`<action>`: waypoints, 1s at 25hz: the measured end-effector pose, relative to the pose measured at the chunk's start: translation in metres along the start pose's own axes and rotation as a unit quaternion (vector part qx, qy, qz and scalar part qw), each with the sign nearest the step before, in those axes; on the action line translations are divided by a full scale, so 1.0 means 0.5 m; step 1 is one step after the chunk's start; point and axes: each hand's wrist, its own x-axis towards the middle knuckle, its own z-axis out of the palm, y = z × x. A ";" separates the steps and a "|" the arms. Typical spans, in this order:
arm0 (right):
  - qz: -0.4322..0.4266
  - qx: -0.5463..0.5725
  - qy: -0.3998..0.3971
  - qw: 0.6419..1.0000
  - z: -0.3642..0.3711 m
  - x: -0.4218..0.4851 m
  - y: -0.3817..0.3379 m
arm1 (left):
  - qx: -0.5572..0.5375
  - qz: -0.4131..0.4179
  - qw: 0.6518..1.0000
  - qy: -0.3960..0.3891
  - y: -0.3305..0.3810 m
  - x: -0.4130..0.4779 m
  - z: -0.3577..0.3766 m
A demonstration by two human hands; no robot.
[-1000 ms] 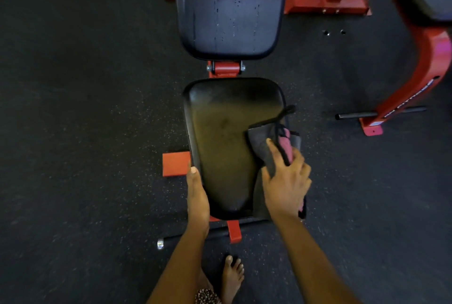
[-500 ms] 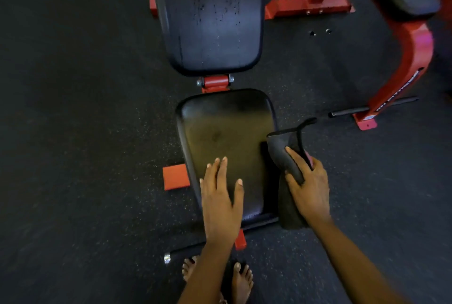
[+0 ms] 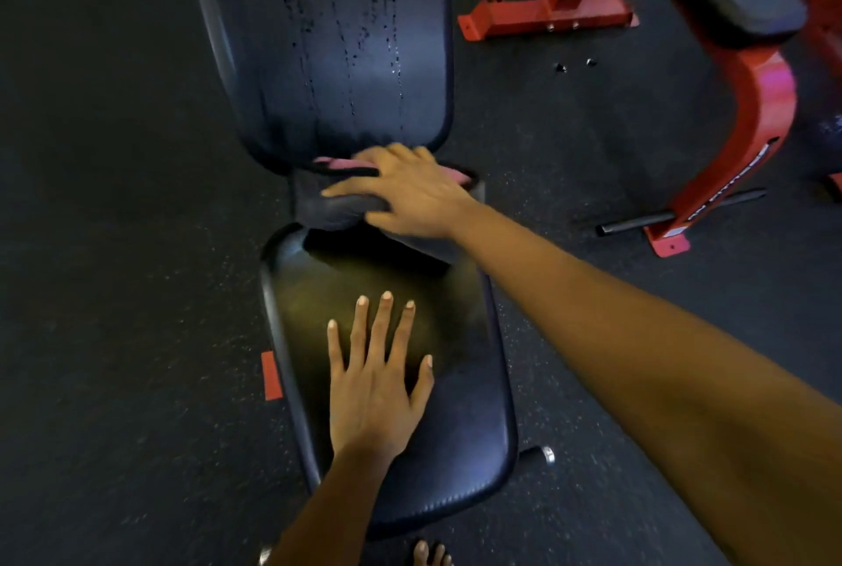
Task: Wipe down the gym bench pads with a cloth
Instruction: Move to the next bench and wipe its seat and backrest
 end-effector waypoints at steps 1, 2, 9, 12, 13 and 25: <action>-0.039 -0.015 -0.030 0.999 0.009 0.043 -0.013 | 0.000 -0.003 1.000 0.002 -0.001 0.000 0.000; -0.062 -0.020 -0.059 0.996 0.024 0.071 -0.021 | -0.002 -0.003 1.000 0.004 0.000 0.000 -0.001; 0.007 0.137 -0.072 0.988 0.073 0.046 0.079 | 0.000 0.002 1.000 -0.001 0.000 0.001 0.000; 0.107 0.214 -0.045 0.970 0.088 -0.014 0.129 | 0.001 -0.002 1.000 0.000 0.000 0.001 -0.001; 0.147 0.240 -0.031 0.959 0.096 -0.035 0.138 | 0.003 -0.002 1.000 0.002 -0.001 0.001 0.000; 0.453 0.501 0.155 0.721 0.167 -0.292 -0.006 | 0.017 0.002 1.000 0.010 0.005 -0.001 0.005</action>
